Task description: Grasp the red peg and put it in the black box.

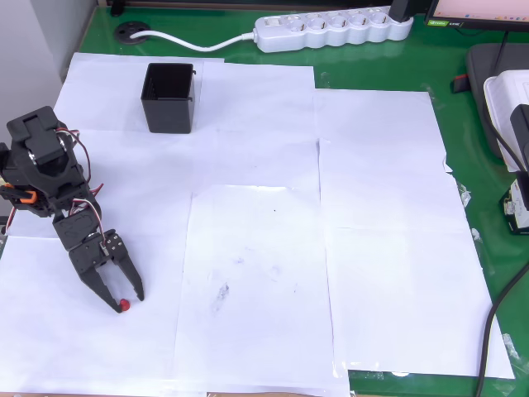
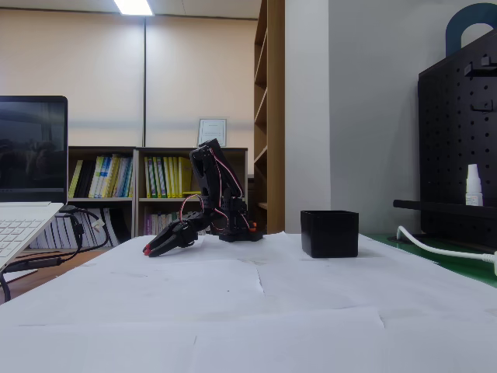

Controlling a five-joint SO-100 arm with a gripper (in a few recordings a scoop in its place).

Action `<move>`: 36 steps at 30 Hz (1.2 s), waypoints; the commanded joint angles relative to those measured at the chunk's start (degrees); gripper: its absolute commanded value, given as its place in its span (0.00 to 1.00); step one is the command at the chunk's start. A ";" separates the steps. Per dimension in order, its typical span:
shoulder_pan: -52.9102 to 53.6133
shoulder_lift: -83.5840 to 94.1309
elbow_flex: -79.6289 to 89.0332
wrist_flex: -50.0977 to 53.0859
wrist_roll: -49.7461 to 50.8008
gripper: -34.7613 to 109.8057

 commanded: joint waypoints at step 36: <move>-13.45 -47.11 6.50 36.12 8.44 0.24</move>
